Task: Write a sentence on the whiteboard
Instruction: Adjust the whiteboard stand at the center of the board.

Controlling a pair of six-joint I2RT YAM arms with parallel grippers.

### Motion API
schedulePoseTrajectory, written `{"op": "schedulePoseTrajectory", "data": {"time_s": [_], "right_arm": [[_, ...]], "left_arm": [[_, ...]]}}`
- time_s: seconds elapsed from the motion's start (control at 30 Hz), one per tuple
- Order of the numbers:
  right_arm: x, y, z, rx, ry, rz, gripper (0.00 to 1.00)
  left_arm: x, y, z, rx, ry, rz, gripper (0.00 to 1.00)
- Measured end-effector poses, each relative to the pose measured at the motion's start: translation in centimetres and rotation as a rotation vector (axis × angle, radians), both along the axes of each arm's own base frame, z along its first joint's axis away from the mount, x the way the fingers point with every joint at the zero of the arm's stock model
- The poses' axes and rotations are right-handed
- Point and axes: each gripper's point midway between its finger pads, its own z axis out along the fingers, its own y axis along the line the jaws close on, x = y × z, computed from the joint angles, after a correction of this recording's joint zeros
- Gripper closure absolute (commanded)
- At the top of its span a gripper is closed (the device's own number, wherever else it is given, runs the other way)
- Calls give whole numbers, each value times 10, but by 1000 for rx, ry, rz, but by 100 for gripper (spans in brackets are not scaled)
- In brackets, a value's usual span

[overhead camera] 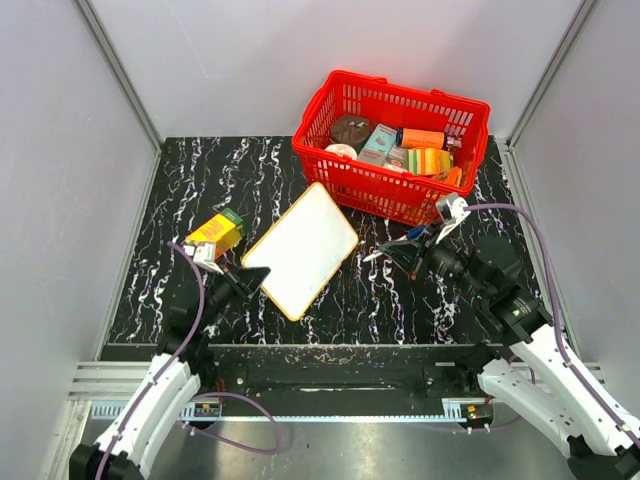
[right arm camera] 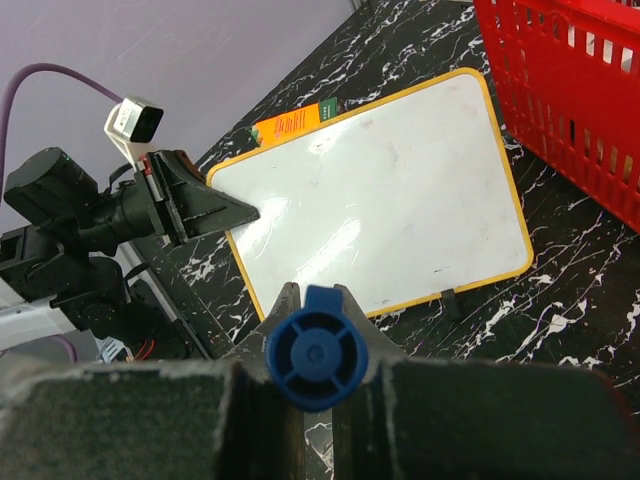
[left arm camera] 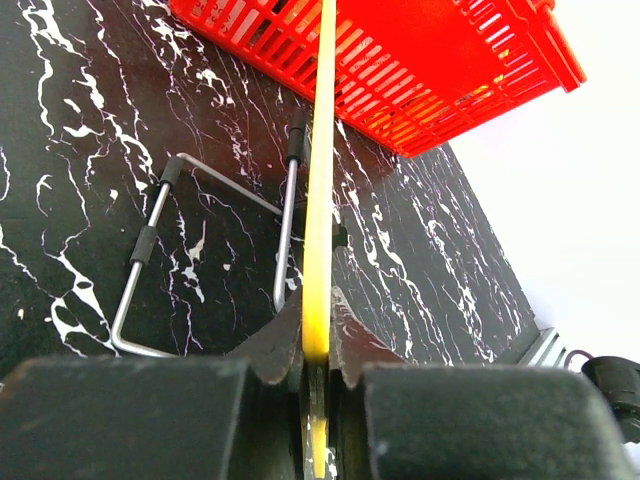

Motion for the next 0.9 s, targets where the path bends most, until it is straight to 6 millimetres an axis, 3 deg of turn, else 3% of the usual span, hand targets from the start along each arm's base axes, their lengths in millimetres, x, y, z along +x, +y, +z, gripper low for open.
{"op": "schedulePoseTrajectory", "data": {"time_s": [0.43,0.9], "right_arm": [[-1,-1,-6,-3,9,0,100],[-6,-4,1,13,-15,0,100]], "left_arm": [[-11,-1,-5,-8,41,27,100],[-9,-47,-11,83,72,-105,100]]}}
